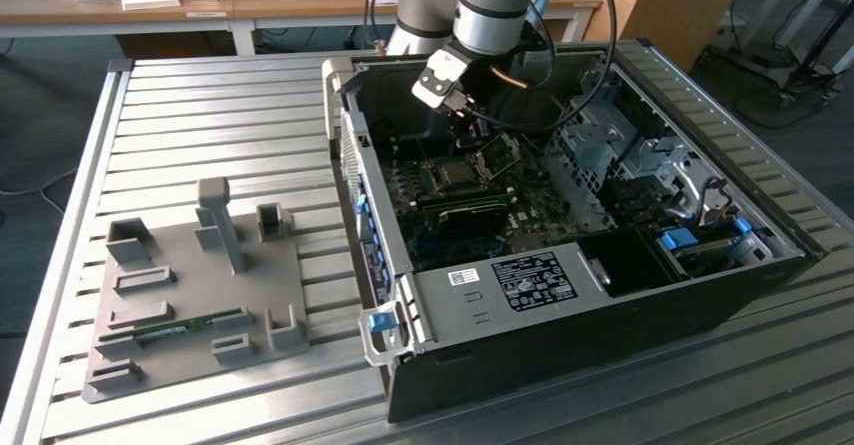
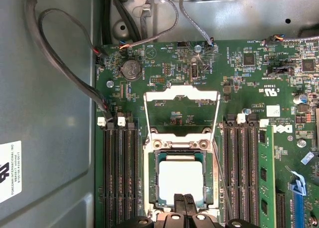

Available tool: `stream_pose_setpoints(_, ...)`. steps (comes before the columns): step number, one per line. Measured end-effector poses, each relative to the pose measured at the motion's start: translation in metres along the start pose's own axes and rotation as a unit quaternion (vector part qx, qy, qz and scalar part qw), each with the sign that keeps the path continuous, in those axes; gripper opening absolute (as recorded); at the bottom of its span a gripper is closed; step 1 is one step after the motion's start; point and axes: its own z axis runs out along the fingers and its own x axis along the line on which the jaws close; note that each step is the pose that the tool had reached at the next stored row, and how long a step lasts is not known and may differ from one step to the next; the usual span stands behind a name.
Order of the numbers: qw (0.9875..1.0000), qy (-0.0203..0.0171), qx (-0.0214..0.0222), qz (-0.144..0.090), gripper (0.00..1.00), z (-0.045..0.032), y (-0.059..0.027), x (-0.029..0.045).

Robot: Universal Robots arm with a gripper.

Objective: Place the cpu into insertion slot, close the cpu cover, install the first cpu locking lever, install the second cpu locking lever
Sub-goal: 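Close the cpu cover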

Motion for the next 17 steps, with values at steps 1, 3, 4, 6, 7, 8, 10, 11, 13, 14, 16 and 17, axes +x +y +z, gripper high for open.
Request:
stream_pose_setpoints(1,1.0000,0.0000,0.0000,0.000,0.11,0.0000,0.0000,0.0000)
stream_pose_setpoints(3,1.0000,0.0000,0.0000,0.000,0.11,0.0000,0.0003,0.0000)
stream_pose_setpoints(4,1.0000,-0.0001,0.0001,0.000,0.11,-0.0001,0.0007,0.0000)
stream_pose_setpoints(6,1.0000,-0.0001,0.0000,0.000,0.11,0.0000,0.0017,0.0000)
stream_pose_setpoints(7,1.0000,0.0000,0.0000,0.000,0.11,0.0000,0.0025,0.0001)
stream_pose_setpoints(8,1.0000,0.0000,0.0000,0.000,0.11,0.0000,0.0030,0.0000)
stream_pose_setpoints(10,1.0000,0.0000,0.0000,0.000,0.11,0.0000,0.0035,0.0001)
stream_pose_setpoints(11,1.0000,0.0000,0.0000,0.000,0.11,0.0000,0.0038,0.0001)
stream_pose_setpoints(13,1.0000,0.0000,0.0000,0.000,0.11,0.0000,0.0038,0.0001)
stream_pose_setpoints(14,1.0000,0.0000,0.0000,0.000,0.11,0.0000,0.0041,0.0001)
stream_pose_setpoints(16,1.0000,0.0000,0.0000,0.000,0.11,0.0000,0.0047,0.0001)
stream_pose_setpoints(17,1.0000,0.0000,0.0000,0.000,0.11,0.0000,0.0050,0.0001)
